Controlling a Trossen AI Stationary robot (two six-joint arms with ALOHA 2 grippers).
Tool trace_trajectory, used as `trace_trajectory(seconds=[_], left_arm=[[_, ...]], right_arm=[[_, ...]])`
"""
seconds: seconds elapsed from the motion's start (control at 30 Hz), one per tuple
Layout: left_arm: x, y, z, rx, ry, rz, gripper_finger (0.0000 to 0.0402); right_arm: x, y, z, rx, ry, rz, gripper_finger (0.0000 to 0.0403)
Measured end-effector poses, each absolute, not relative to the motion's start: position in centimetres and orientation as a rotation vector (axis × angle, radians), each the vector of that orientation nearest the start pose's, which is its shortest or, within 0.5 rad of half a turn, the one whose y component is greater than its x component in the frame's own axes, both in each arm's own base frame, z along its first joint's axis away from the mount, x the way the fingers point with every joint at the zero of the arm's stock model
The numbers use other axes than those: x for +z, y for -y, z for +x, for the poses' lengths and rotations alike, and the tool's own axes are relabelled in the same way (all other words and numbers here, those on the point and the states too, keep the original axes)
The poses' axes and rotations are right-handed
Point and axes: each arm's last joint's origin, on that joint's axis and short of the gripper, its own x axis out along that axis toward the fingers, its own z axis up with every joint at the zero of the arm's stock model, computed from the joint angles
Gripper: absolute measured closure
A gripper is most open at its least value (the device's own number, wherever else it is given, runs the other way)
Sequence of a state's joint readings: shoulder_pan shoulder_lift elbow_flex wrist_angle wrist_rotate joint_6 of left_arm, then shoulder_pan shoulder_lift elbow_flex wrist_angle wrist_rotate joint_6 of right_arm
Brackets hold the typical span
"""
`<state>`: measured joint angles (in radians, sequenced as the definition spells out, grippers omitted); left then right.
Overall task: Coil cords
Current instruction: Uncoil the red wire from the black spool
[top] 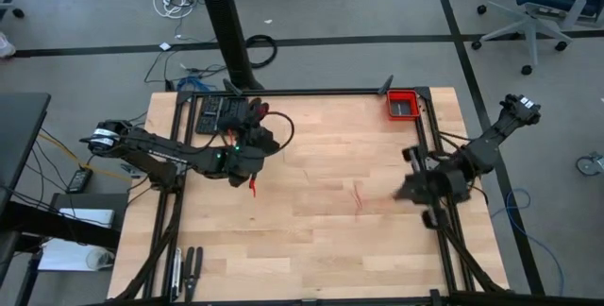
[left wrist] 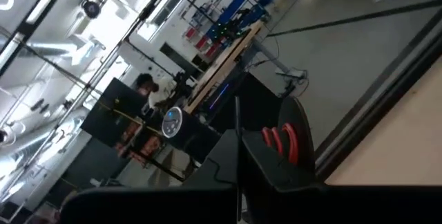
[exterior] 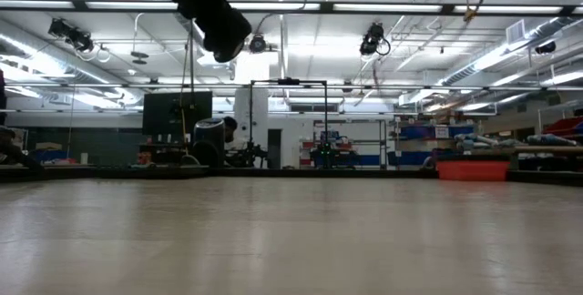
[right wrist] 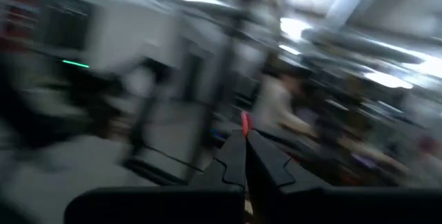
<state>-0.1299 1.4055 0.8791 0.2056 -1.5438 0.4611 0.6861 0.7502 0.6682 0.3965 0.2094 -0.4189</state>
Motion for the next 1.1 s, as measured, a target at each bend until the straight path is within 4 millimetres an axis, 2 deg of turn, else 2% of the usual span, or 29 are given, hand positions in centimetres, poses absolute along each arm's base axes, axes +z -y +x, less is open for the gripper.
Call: trace_trajectory(seconds=[0.1, 0.17, 0.3, 0.43, 0.63, 0.83, 0.97, 1.1], left_arm=[[27.3, 0.8, 28.5, 1.374, -0.521, 0.593, 0.0392], [27.6, 0.8, 28.6, 1.39, -0.464, 0.528, 0.0392], [28.8, 0.8, 28.9, 1.38, -0.275, 0.321, 0.0392], [29.7, 1.2, 29.2, 1.274, -0.123, 0.184, 0.0392], [30.5, 2.0, 29.7, 1.029, 0.043, 0.053, 0.0392], [30.8, 2.7, 30.4, 0.699, 0.118, 0.026, 0.0392], [30.9, 3.3, 30.8, 0.434, 0.143, 0.05, 0.0392], [30.9, 4.0, 31.0, 0.177, 0.154, 0.085, 0.0392]], right_arm=[[35.3, -10.6, 13.0, 0.603, 0.429, -0.278, 0.0402], [35.1, -10.8, 13.0, 0.663, 0.42, -0.272, 0.0401], [34.0, -10.4, 13.7, 0.618, 0.275, -0.259, 0.0402], [32.5, -9.7, 15.0, 0.566, 0.098, -0.19, 0.0401], [30.0, -8.6, 17.8, 0.449, -0.143, -0.069, 0.0401], [26.9, -6.4, 20.0, 0.279, -0.418, 0.062, 0.04], [24.6, -4.3, 20.7, 0.119, -0.617, 0.153, 0.04], [22.7, -2.0, 20.6, -0.118, -0.779, 0.211, 0.0401]])
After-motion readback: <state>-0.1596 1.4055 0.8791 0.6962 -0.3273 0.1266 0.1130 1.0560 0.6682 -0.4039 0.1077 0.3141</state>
